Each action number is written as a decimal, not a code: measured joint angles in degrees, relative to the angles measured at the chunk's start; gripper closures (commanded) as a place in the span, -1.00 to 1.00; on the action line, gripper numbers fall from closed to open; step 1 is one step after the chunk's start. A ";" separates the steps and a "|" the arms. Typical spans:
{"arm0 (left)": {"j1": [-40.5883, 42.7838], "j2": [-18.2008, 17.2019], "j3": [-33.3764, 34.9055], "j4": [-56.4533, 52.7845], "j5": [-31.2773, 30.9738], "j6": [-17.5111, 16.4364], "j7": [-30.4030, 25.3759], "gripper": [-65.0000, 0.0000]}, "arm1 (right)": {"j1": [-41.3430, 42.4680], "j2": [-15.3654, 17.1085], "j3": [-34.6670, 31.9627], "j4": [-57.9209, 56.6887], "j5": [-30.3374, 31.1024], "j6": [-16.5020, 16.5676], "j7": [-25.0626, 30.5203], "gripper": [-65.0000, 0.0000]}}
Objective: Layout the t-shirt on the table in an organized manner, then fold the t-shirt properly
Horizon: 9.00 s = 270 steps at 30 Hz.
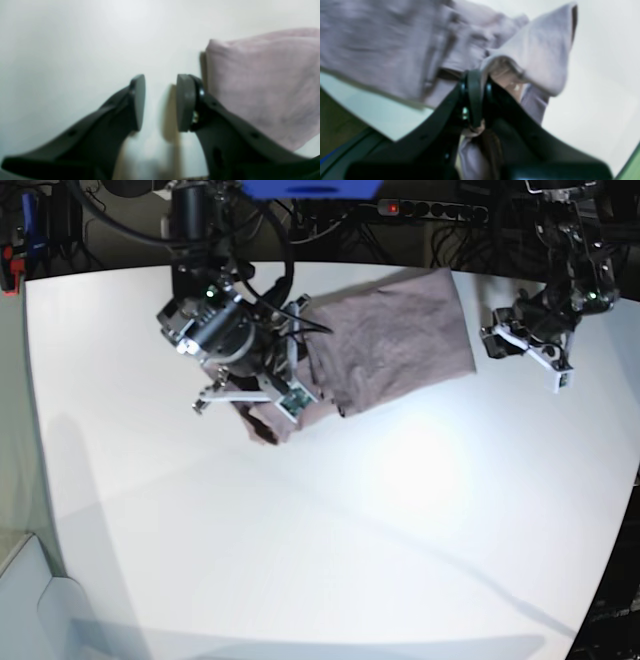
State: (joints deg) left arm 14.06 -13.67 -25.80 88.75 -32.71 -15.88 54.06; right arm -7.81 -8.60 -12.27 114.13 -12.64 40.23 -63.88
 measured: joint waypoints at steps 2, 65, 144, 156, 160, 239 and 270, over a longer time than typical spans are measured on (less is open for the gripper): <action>-0.83 -0.13 -0.04 -1.64 -0.46 -0.37 -0.57 0.36 | -0.02 0.07 -2.51 0.00 -0.46 0.02 -0.26 1.00; -3.63 2.40 3.85 -2.51 -0.61 -0.28 -0.81 0.36 | 14.73 0.42 -28.33 -22.95 21.53 0.00 6.34 0.53; 11.45 1.42 -16.02 17.81 0.66 -7.19 14.47 -0.92 | 15.96 5.46 -25.09 -25.03 26.80 -0.39 21.51 0.60; 18.40 4.15 -24.30 22.25 -15.21 -7.50 14.05 -0.92 | 14.25 6.58 -20.11 -24.11 27.06 -0.39 22.16 0.60; 15.37 8.61 -22.62 22.14 -15.37 -7.50 14.56 -0.92 | 13.16 7.82 -19.85 -24.11 26.88 -0.39 21.88 0.60; -30.42 3.69 47.54 -6.43 26.84 -7.78 12.07 0.89 | 2.29 13.00 23.08 -10.08 27.08 -0.39 22.05 0.60; -42.51 20.26 81.59 -32.52 65.88 -7.50 -21.33 0.88 | -4.48 14.45 42.60 -9.70 26.91 -0.39 22.10 0.60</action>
State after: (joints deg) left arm -28.45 6.59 55.79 56.23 33.17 -23.38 32.73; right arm -12.29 5.85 30.33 104.42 14.26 39.83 -41.78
